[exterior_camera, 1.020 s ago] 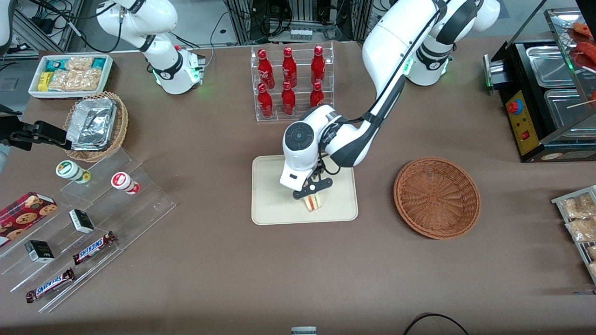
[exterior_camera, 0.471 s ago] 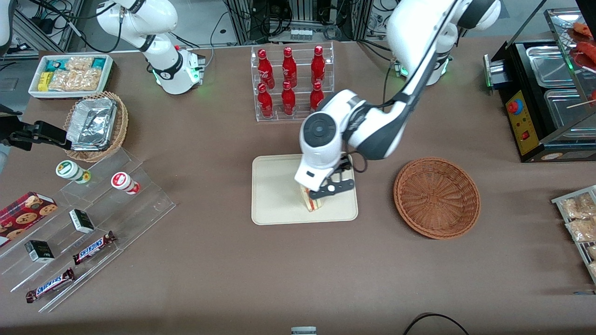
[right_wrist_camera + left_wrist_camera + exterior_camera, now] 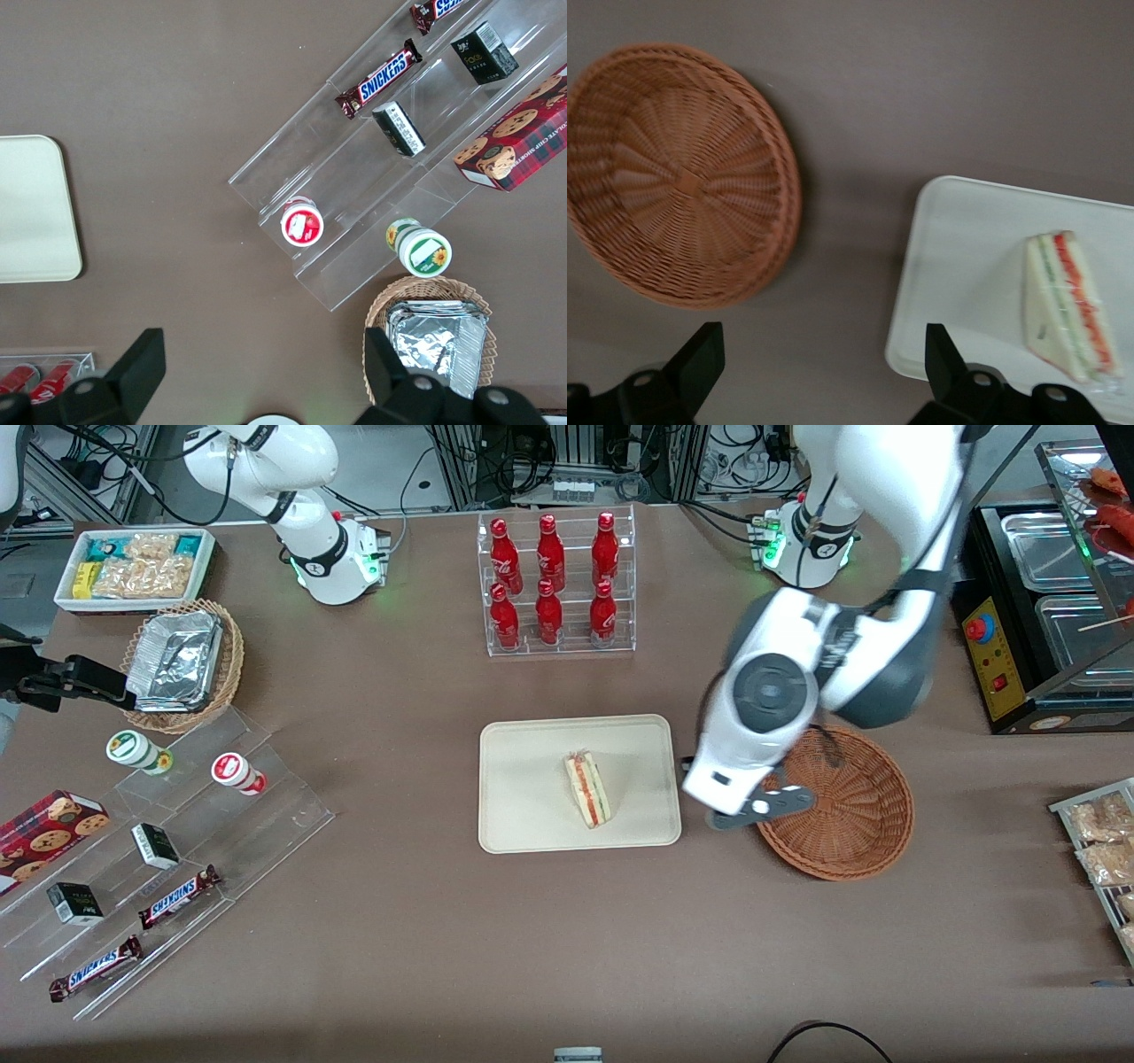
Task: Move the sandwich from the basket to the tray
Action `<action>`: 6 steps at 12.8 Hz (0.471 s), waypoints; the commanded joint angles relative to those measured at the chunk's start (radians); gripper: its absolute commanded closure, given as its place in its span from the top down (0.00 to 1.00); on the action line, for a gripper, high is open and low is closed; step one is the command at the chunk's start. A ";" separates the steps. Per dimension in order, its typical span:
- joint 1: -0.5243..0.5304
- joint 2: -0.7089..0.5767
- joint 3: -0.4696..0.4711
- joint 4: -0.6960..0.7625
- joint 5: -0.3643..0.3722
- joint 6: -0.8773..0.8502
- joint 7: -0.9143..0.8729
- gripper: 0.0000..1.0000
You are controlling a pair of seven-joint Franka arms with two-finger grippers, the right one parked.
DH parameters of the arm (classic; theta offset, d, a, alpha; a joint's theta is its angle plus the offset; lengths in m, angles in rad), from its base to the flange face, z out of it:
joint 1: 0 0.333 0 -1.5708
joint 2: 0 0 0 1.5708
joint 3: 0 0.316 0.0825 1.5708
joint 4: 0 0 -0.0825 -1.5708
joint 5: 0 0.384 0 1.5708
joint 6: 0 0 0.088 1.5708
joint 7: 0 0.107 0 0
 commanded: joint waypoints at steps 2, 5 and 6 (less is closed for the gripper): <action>0.136 -0.163 -0.013 -0.164 -0.017 0.006 0.211 1.00; 0.230 -0.226 -0.013 -0.195 -0.037 -0.010 0.352 1.00; 0.251 -0.237 -0.013 -0.195 -0.039 -0.026 0.389 1.00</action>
